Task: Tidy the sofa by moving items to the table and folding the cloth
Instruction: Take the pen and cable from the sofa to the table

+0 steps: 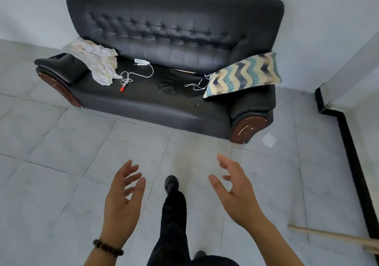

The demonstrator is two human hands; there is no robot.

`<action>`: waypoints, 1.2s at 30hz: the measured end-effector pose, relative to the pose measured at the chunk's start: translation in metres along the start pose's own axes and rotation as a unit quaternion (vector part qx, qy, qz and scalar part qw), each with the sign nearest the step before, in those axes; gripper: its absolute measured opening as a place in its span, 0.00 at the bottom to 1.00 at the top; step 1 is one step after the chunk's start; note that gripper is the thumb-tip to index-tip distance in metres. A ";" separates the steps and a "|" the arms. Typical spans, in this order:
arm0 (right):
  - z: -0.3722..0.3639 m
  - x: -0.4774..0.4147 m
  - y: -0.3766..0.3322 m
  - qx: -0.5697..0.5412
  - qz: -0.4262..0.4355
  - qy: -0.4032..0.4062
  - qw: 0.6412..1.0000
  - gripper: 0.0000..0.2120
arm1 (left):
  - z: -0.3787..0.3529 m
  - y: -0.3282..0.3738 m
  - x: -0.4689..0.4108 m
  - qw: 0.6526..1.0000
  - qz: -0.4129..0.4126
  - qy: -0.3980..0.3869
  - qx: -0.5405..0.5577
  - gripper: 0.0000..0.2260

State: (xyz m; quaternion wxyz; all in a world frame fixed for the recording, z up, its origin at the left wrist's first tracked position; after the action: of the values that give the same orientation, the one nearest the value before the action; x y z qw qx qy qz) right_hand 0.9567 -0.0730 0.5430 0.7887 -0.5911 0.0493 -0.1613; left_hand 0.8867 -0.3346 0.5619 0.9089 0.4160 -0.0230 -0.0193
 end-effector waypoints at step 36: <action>0.024 -0.799 0.115 0.066 -0.144 -0.013 0.987 0.24 | -0.334 0.072 -0.759 0.979 0.048 -0.186 -0.072 0.21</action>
State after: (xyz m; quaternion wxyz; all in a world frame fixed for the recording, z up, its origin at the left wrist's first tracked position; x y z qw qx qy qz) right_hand 0.2327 0.2278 0.3507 0.7952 -0.5404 -0.0575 -0.2689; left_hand 0.1500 0.0059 0.3789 0.9162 0.3368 -0.2102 -0.0547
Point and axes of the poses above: each hand's wrist, its own x-axis away from the middle knuckle, its own z-axis out of the back of the hand, y = z × x, the point moved 3 cm from there along -x, towards the middle knuckle, and after that the axes turned 14 degrees about -x, right-handed, at the moved point
